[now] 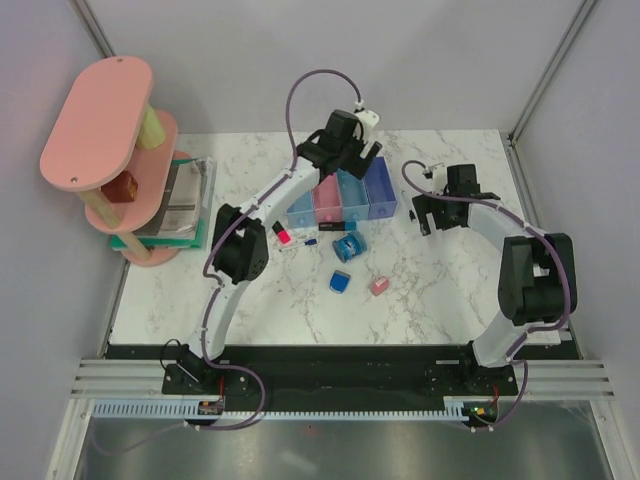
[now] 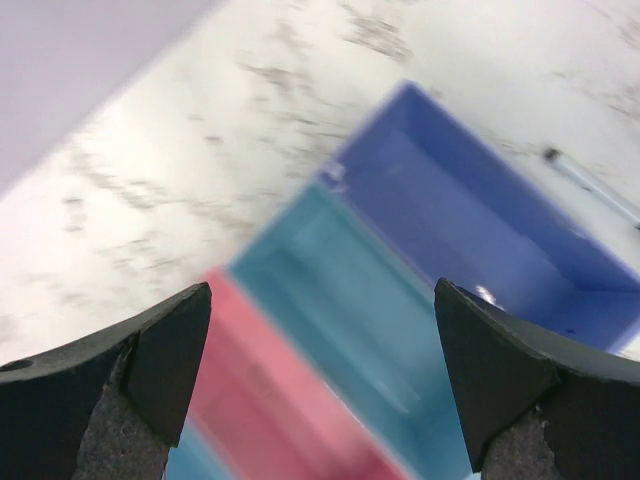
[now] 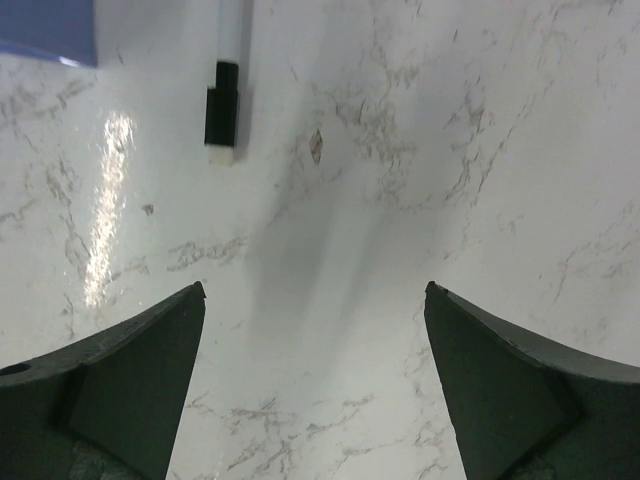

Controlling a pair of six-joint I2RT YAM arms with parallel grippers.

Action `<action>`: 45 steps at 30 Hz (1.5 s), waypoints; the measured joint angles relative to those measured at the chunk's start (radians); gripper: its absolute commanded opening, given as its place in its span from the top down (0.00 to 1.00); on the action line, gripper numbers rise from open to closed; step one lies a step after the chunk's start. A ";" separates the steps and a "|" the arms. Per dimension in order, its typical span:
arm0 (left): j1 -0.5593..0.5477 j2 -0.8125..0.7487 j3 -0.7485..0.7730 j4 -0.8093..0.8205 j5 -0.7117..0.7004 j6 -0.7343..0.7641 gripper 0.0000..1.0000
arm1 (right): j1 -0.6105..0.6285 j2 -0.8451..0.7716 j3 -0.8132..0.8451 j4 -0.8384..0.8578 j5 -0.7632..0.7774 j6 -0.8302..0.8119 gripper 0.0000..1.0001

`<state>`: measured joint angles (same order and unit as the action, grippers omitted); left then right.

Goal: Sort the stationery into containers
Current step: Move the pen to the center of the board, then pick up the pen from the center of the board.

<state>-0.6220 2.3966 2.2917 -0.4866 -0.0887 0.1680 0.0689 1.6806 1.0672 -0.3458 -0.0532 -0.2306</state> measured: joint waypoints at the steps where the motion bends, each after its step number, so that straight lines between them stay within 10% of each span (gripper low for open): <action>1: 0.012 -0.024 -0.007 -0.001 -0.016 0.004 0.00 | -0.004 0.016 0.024 -0.001 -0.011 0.000 0.02; 15: 0.222 -0.269 -0.185 -0.103 -0.345 0.069 0.00 | -0.027 0.352 0.438 -0.036 -0.183 0.018 0.30; 45: 0.291 -0.080 -0.288 -0.238 -0.348 0.076 0.01 | 0.034 0.398 0.424 -0.087 -0.185 0.021 0.51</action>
<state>-0.3305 2.3165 2.0041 -0.7242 -0.4370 0.2443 0.1028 2.0789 1.4914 -0.4332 -0.2379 -0.2092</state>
